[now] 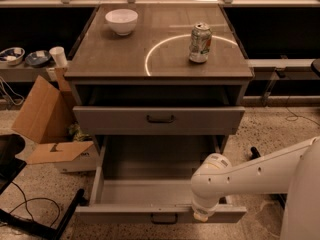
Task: Open middle drawer
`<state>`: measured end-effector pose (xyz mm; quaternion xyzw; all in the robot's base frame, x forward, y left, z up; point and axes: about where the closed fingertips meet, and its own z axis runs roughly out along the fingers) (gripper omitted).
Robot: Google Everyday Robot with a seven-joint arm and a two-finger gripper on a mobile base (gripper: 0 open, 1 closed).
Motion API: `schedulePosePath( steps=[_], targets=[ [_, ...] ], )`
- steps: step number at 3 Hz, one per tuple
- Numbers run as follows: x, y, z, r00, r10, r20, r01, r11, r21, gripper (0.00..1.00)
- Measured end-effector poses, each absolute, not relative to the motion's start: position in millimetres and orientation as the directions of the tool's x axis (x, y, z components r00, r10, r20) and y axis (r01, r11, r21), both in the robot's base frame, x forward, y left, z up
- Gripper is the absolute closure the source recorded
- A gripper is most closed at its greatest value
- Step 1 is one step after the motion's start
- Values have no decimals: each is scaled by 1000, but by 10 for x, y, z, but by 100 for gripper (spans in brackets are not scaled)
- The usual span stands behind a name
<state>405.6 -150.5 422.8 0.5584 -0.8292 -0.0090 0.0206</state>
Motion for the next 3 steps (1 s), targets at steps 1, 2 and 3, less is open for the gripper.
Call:
schedulePosePath(
  steps=[1, 2, 3],
  targets=[
    [4056, -1505, 4240, -375, -927, 24, -926, 376, 38, 100],
    [3933, -1528, 4262, -393, -919, 32, -918, 394, 49, 100],
    [3928, -1529, 4277, -393, -919, 32, -918, 395, 50, 100]
  ],
)
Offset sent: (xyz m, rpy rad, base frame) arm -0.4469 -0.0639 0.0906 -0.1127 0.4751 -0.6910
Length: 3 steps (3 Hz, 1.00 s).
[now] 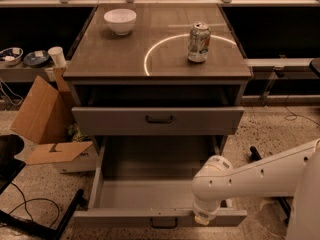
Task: Open middle drawer
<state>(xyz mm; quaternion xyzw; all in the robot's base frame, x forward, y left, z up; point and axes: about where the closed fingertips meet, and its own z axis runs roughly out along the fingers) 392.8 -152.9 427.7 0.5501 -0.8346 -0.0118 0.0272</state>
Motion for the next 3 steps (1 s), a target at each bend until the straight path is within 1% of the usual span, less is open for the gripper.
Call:
schedulePosePath(
  steps=[2, 3],
  targets=[
    [3654, -1587, 4321, -435, -899, 50, -896, 438, 80, 100],
    [3661, -1577, 4316, -435, -899, 50, -896, 438, 80, 100]
  ],
)
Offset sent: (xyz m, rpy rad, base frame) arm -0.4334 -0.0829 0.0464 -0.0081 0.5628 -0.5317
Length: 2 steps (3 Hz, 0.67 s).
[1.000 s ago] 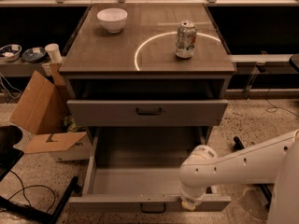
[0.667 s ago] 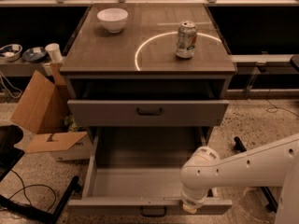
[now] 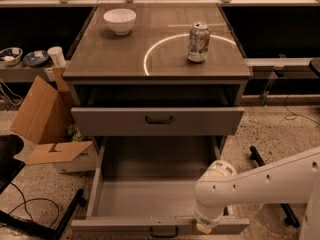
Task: Open middle drawer
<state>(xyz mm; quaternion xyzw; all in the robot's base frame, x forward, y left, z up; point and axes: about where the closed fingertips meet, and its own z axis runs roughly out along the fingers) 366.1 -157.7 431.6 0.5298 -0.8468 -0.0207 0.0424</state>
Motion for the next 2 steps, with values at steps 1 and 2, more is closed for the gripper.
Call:
schedulePosePath(
  steps=[1, 2],
  targets=[
    [3530, -1601, 4314, -448, -892, 58, -887, 451, 94, 100],
    [3533, -1595, 4314, -448, -892, 58, -887, 451, 94, 86]
  ],
)
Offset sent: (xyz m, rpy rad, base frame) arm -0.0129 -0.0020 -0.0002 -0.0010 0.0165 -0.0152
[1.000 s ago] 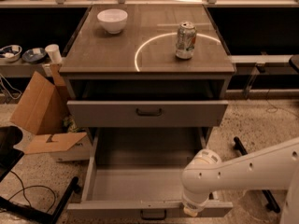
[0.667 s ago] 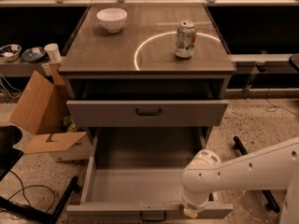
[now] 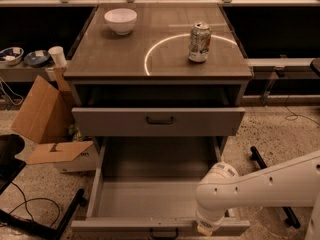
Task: Open middle drawer
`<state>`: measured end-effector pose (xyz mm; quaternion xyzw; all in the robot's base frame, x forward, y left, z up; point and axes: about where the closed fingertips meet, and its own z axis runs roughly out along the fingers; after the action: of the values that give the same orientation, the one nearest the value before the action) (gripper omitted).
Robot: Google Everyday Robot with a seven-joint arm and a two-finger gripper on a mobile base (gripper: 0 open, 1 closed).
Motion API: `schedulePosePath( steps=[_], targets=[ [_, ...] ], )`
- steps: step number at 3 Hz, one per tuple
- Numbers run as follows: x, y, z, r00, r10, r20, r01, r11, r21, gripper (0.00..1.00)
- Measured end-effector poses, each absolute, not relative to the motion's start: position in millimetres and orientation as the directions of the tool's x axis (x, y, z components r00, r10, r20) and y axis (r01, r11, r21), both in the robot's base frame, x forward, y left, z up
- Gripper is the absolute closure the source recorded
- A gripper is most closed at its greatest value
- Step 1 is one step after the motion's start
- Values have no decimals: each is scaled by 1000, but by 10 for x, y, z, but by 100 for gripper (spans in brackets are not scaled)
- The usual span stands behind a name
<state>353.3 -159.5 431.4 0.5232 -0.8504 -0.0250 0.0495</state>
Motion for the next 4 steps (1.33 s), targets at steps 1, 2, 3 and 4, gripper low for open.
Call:
schedulePosePath(
  steps=[1, 2, 3, 4],
  targets=[
    [3533, -1595, 4314, -448, -892, 58, -887, 451, 94, 63],
    [3533, -1595, 4313, -448, -892, 58, -887, 451, 94, 39],
    [3533, -1595, 4313, -448, -892, 58, -887, 451, 94, 15],
    [3613, -1430, 4302, -390, -916, 92, -910, 399, 111, 0]
  ],
)
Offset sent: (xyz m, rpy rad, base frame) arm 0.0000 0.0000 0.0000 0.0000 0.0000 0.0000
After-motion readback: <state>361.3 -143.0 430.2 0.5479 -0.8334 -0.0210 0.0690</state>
